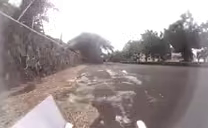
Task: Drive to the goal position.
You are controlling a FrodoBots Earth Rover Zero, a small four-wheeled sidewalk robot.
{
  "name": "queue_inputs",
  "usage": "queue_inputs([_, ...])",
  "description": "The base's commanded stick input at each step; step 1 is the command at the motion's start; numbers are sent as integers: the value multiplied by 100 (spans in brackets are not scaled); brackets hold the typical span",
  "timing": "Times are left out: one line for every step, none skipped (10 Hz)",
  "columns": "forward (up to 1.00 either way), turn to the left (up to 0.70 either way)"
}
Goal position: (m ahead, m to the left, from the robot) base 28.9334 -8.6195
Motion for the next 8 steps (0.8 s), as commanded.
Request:
queue_inputs([100, 0])
queue_inputs([100, 0])
queue_inputs([100, 0])
queue_inputs([100, 0])
queue_inputs([100, 0])
queue_inputs([100, 0])
queue_inputs([100, 0])
queue_inputs([100, 0])
